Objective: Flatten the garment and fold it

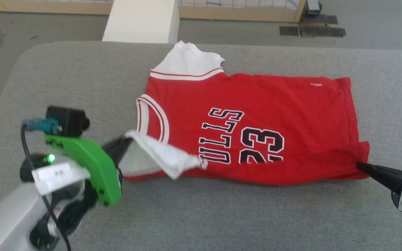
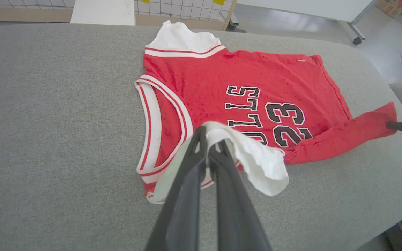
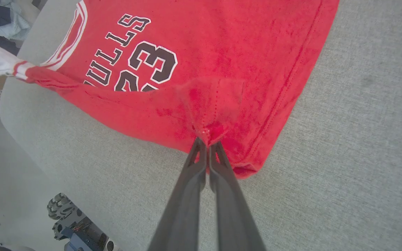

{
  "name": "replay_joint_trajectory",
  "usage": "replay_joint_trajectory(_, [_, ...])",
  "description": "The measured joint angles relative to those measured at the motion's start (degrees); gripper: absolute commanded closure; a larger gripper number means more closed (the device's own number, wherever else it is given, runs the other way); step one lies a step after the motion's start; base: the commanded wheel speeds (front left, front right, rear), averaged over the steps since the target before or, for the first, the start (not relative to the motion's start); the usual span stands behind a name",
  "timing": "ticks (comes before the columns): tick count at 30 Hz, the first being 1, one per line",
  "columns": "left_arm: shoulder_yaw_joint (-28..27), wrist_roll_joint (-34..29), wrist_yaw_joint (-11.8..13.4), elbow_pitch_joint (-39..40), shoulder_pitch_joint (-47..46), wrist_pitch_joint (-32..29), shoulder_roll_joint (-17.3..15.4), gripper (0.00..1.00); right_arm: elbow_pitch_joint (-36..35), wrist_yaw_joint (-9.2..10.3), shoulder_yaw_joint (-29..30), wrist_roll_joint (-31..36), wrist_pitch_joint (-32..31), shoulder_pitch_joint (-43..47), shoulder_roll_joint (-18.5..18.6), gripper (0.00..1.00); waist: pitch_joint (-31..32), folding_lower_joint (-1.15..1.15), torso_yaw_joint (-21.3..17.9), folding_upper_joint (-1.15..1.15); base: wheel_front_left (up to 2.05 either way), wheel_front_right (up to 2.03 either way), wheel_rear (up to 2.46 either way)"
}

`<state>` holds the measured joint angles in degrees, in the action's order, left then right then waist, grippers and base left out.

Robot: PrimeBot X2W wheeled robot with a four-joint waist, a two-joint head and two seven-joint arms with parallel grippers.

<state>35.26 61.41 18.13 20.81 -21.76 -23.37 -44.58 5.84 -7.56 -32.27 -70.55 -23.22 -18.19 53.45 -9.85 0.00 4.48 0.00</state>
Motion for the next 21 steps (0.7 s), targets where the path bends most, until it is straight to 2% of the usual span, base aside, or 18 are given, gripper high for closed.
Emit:
replay_joint_trajectory(5, [0.5, -3.4, 0.0, -4.7, -5.1, 0.7, 1.7, 1.00, 0.2, 0.00, 2.5, 3.1, -2.4, 0.5, -2.5, 1.00, -2.1, 0.00, -0.9, 0.00, 0.00, 0.00, 0.00])
replay_joint_trajectory(15, [5.7, -8.9, -4.0, -17.4, -11.8, -1.7, 4.3, 1.00, 1.1, 0.00, 7.5, 12.0, -7.5, 0.1, -9.1, 1.00, -6.3, 0.00, -2.4, 0.00, 0.00, 0.00, 0.00])
replay_joint_trajectory(21, [6.8, -10.4, -5.9, -24.2, -15.5, -0.9, 6.4, 1.00, 3.2, 0.00, 13.2, 18.1, -9.1, -1.0, -13.9, 1.00, -8.9, 0.00, -2.9, 0.00, 0.00, 0.00, 0.00])
